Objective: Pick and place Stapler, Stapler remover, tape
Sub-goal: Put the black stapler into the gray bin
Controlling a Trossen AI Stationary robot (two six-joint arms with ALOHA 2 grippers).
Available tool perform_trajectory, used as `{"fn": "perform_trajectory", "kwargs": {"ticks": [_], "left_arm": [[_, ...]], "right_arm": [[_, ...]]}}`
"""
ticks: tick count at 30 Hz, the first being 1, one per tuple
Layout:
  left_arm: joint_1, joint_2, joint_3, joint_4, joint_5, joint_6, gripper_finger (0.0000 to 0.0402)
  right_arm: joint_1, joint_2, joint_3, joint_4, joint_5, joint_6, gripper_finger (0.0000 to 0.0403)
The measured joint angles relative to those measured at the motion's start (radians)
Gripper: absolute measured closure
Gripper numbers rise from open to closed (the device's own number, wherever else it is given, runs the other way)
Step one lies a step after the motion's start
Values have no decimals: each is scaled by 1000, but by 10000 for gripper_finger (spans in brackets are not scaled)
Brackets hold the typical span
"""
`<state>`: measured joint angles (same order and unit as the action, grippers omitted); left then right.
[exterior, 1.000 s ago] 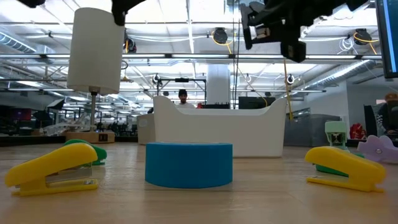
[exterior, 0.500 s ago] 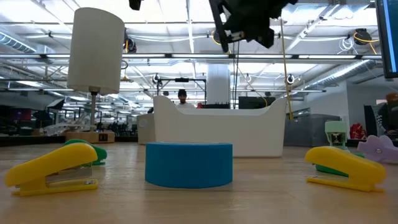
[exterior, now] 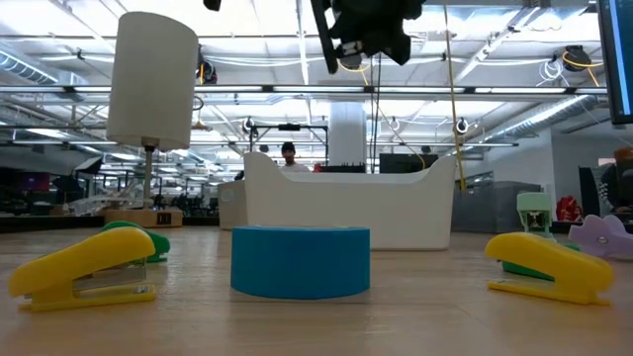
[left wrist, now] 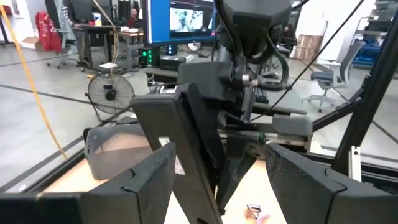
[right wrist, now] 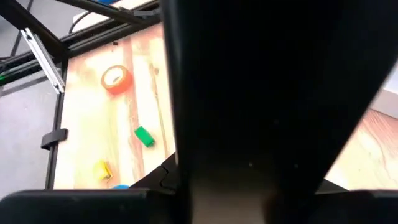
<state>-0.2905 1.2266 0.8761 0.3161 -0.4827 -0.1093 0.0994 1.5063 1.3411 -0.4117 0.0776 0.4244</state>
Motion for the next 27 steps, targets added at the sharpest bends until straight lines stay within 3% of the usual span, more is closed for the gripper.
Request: {"fn": "perform_trajectory", "kwargs": {"ticks": [7,22,27], "left_arm": [[0,0,0,3,-71,49,153],[0,0,0,35,-80,113,153],[-14,0,20,-3,-134,151,153]], "right_arm": [[0,0,2,2,0,5,288],[0,14,1,-8,6,-10,288],[0,13,1,-20,30,-14,288]]}}
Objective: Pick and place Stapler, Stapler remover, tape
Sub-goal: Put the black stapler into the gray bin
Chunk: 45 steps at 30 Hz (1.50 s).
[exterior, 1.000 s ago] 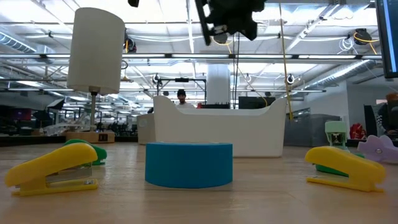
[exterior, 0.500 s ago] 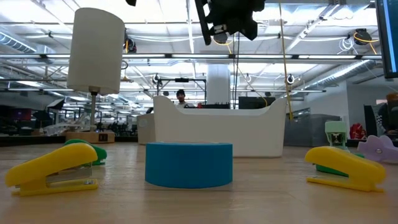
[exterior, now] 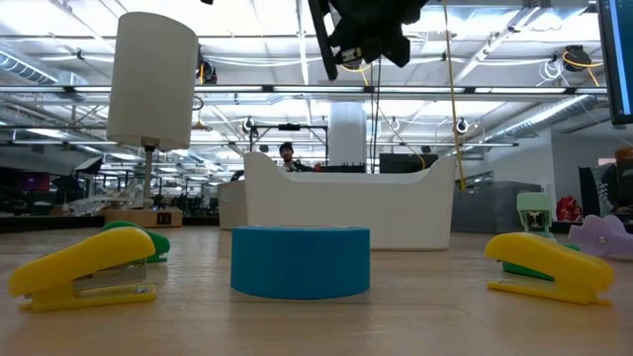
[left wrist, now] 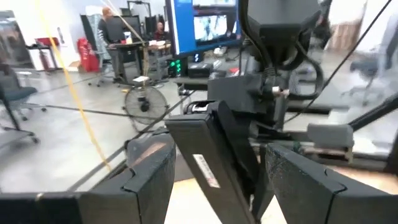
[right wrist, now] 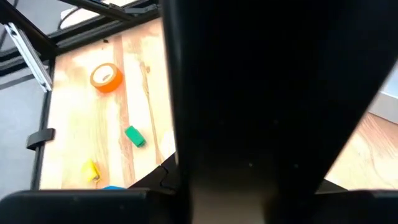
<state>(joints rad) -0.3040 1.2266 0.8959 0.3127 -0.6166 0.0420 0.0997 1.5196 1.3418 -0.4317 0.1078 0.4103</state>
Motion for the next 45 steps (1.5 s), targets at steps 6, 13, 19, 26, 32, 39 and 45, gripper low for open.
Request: {"fn": "perform_trajectory", "kwargs": {"ticks": [6,13,19,26,32,39,45], "left_arm": [[-4,28,133,-223,-30,36,153],[10,75,213,-341,-34,36,153],[30,79,214,-306,-31,28,153],[30,81,215,-279,-1,27,153],[31,133,222,-246,26,25,153],[49,242,387,-452,36,28,153],[69,308,508,-650,40,-28,153]], "right_arm": [[0,0,0,-4,0,-8,288],[4,0,0,-2,1,-33,288],[7,0,0,-25,-3,-38,288],[-2,6,0,-97,-3,-9,288],[-18,29,0,-102,-4,45,288],[-25,87,2,-201,-83,109,288],[-1,91,0,-292,-100,60,288]]}}
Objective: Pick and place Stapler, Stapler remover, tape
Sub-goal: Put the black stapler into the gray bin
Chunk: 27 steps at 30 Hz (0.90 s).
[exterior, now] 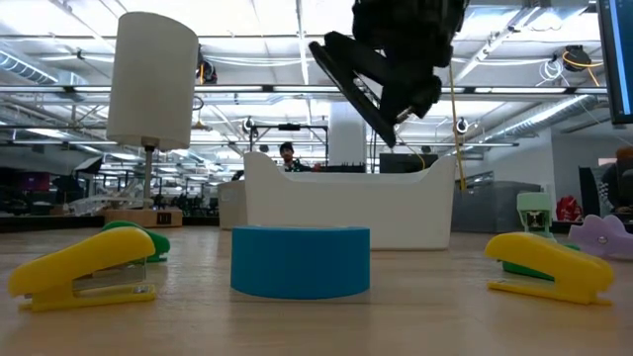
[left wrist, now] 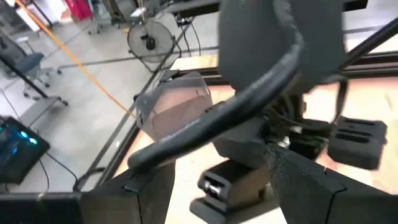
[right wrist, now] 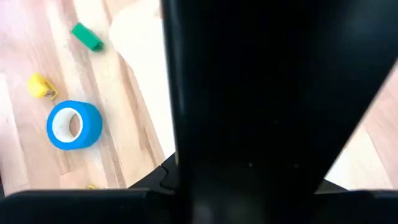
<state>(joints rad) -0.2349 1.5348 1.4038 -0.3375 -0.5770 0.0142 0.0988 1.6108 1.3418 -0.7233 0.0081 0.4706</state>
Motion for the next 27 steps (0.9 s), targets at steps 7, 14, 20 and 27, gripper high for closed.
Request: {"fn": "perform_trajectory", "kwargs": {"ticks": [7,14,20,27], "left_arm": [[-1,3,6,-27,65,-76,153],[1,23,5,-38,173,-148,153],[24,60,5,-28,255,-149,153],[64,74,4,-21,352,-171,153]], "right_arm": [[31,-12,0,-146,43,-80,288],[41,-13,-1,-171,42,-144,288],[41,-13,-1,-171,25,-196,288],[49,-13,-1,-178,13,-212,288]]}}
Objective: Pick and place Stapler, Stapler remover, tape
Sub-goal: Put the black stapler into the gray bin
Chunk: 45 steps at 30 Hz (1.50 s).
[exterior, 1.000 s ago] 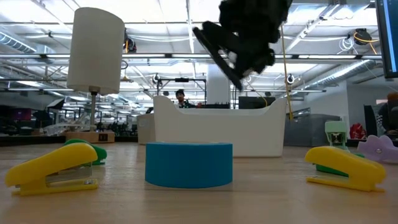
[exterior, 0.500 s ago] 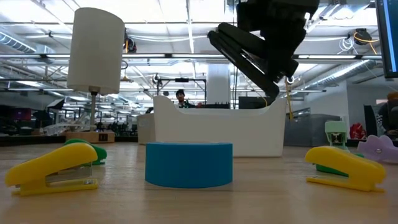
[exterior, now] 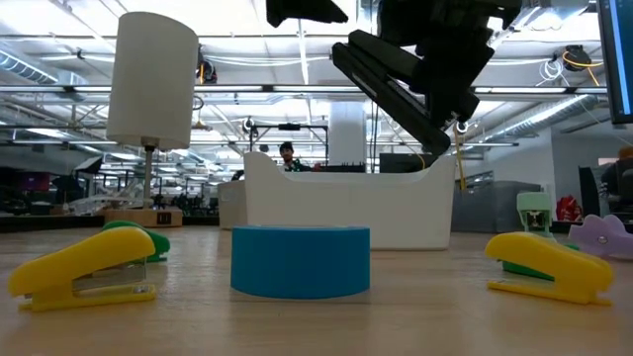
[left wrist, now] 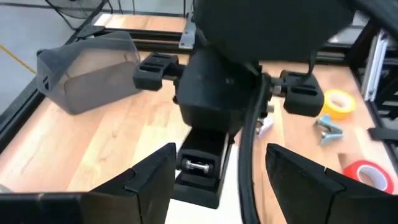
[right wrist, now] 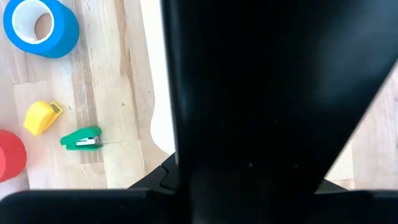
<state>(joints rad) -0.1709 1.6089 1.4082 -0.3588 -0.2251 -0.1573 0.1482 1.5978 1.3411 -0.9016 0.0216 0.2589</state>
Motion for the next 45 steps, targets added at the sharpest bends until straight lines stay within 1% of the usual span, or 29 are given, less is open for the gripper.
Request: {"fn": "perform_trajectory", "kwargs": {"ticks": [6,16,19,21,25,36,45], "left_arm": [[21,1,0,21,61,-4,153],[21,15,0,21,72,-4,153],[25,15,0,20,76,-4,153],[28,26,0,27,86,-4,153],[29,48,0,32,121,-4,153],[44,52,0,14,135,-5,153],[45,52,1,-37,138,-13,153]], "right_arm": [[15,15,0,14,-3,2,288],[18,15,0,25,-1,14,288],[18,15,0,55,-6,17,288],[18,15,0,81,-27,17,288],[18,15,0,105,-25,32,288],[18,17,-1,123,-28,64,288],[23,17,-1,128,-28,72,288]]}}
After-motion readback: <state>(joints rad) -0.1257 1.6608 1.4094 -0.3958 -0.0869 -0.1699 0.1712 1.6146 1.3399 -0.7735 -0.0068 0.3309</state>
